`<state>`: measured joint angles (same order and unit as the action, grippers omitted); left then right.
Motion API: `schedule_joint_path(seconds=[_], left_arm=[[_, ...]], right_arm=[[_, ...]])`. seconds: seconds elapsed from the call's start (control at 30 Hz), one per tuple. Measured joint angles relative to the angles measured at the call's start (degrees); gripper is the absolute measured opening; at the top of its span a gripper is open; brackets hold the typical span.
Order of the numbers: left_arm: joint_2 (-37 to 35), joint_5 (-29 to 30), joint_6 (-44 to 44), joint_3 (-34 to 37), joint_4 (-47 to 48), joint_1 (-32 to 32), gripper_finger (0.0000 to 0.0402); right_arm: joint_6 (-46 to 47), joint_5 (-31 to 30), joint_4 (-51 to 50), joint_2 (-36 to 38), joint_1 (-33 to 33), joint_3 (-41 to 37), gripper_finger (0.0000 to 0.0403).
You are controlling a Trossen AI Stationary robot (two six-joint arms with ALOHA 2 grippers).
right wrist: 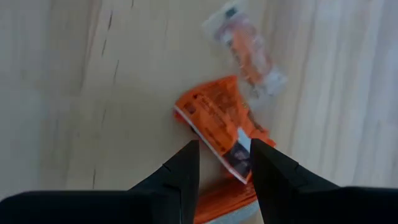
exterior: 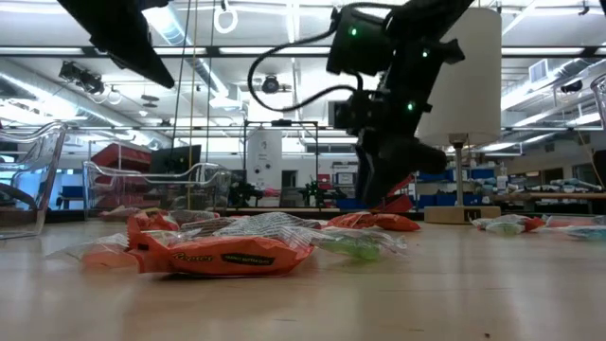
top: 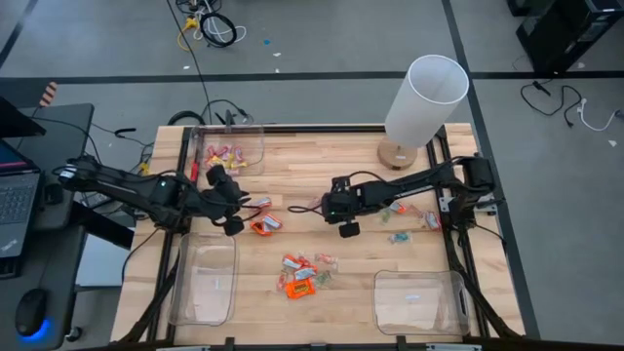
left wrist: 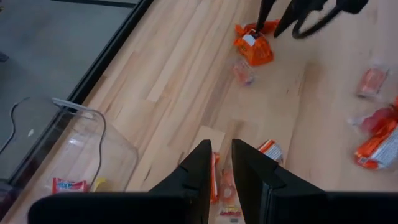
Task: Sort candy
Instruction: Put the chocolate into the bottom right transparent bin
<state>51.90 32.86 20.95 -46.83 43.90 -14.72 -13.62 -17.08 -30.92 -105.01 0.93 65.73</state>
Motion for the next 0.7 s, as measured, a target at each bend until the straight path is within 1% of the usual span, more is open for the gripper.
schedule_joint_path(seconds=[0.2,0.7], left_arm=[[0.0,0.1,0.1,1.2,-0.5,0.0,0.0066],[0.0,0.0,0.1,1.2,-0.7,0.0,0.0067]], right_arm=[[-0.5,-4.3,-0.2,-1.9,0.0,0.0,0.0128],[-0.5,-3.9,1.9,-1.8,-1.0,-0.5,0.0124]])
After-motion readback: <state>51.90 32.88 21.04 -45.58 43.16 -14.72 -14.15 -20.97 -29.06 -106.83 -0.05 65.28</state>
